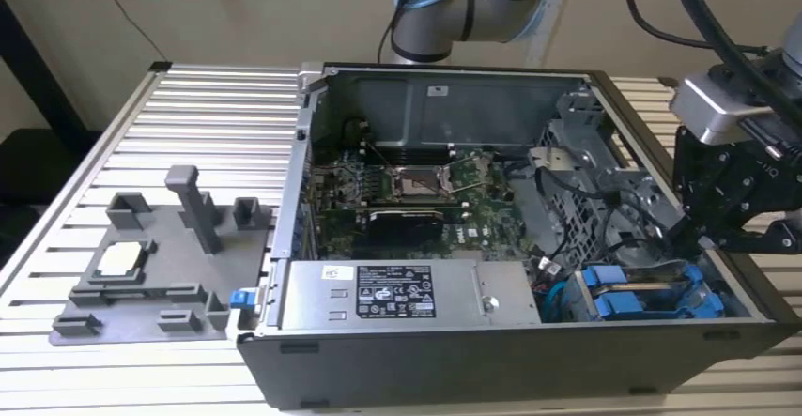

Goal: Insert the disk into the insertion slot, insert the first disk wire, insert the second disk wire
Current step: 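Insert the first disk wire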

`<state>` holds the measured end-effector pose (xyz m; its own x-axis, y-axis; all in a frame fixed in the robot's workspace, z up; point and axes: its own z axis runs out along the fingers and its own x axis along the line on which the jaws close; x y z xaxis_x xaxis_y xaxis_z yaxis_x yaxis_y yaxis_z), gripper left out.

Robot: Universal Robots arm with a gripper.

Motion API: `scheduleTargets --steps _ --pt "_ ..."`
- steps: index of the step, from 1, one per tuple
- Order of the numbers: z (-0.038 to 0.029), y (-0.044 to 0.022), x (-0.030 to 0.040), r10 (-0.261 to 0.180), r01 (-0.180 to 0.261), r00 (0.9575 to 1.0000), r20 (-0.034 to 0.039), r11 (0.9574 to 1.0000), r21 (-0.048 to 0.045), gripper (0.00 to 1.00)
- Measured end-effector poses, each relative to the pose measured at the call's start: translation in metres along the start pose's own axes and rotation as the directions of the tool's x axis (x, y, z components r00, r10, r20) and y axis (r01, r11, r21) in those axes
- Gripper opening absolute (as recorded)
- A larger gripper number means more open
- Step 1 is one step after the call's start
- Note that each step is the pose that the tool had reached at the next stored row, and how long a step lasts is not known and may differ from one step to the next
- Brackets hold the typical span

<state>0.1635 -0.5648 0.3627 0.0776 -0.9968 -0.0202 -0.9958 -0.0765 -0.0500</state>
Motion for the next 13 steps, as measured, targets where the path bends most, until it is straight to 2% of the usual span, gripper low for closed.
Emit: scheduleTargets --steps 5,8,13 --pt "0.0039 0.0004 0.0018 0.019 -0.019 0.9998 0.0001 0.9998 -0.0002 0.19" --pt "0.0051 0.0005 0.0019 0.019 -0.019 0.9998 0.0001 0.9998 -0.0056 0.19" --pt "0.0076 0.0003 0.002 0.019 -0.019 0.9998 0.0045 0.9998 -0.0064 0.19"
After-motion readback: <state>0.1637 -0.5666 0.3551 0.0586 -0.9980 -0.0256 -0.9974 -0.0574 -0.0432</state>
